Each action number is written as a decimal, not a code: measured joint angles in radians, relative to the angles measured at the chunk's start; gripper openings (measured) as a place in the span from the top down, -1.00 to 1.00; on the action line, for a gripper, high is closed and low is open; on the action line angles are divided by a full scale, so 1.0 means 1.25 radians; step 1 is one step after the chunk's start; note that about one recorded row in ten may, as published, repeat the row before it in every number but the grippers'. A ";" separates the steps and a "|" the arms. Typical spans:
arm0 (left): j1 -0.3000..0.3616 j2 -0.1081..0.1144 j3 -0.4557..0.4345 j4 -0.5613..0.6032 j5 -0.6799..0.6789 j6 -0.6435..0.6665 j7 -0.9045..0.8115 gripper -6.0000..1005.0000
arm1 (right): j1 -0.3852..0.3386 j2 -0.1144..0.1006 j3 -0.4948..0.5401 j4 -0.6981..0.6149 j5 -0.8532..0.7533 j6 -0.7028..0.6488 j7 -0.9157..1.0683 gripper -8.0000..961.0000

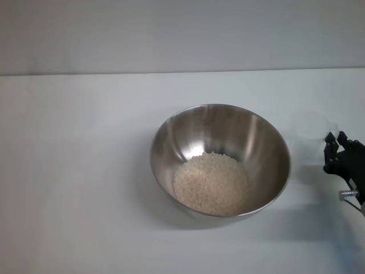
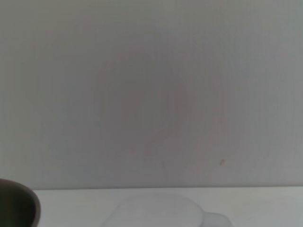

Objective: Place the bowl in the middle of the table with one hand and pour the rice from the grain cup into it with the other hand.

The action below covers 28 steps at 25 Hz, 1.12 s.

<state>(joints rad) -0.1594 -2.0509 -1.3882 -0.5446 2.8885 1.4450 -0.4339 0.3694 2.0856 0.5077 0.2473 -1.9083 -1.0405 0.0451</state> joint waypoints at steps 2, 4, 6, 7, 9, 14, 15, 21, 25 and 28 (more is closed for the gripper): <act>0.004 0.000 0.000 0.000 0.000 0.006 0.000 -0.73 | -0.005 0.000 -0.004 0.003 0.000 -0.006 0.000 0.60; 0.005 0.001 0.000 0.000 0.000 0.006 0.000 -0.73 | -0.018 0.000 -0.006 0.012 0.000 -0.021 -0.002 0.59; 0.006 0.001 0.000 0.000 0.000 0.006 -0.001 -0.73 | -0.027 0.000 -0.010 0.015 0.000 -0.036 -0.003 0.59; 0.007 0.002 0.001 0.001 0.000 0.006 -0.001 -0.73 | -0.027 0.000 -0.010 0.015 0.000 -0.036 -0.003 0.59; 0.008 0.002 0.001 0.004 0.000 0.006 -0.001 -0.73 | -0.046 0.001 -0.024 0.024 0.000 -0.069 -0.003 0.59; 0.009 0.002 0.000 0.013 0.000 0.005 -0.001 -0.73 | -0.079 0.001 -0.036 0.031 0.000 -0.124 -0.003 0.58; 0.009 0.002 0.000 0.013 0.000 0.005 -0.001 -0.73 | -0.079 0.001 -0.036 0.031 0.000 -0.124 -0.003 0.58; 0.012 0.001 -0.001 0.033 0.000 0.002 0.007 -0.73 | -0.120 -0.001 -0.036 0.031 0.001 -0.284 -0.002 0.58; 0.009 -0.003 -0.003 0.060 0.000 -0.001 0.010 -0.73 | -0.114 -0.004 -0.027 0.028 0.006 -0.308 0.002 0.57; 0.004 -0.003 -0.005 0.077 0.000 -0.006 0.016 -0.73 | -0.104 -0.005 -0.010 0.023 0.007 -0.323 0.002 0.57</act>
<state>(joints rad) -0.1546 -2.0551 -1.3944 -0.4486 2.8885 1.4369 -0.4139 0.2396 2.0790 0.4957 0.2760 -1.8997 -1.4448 0.0478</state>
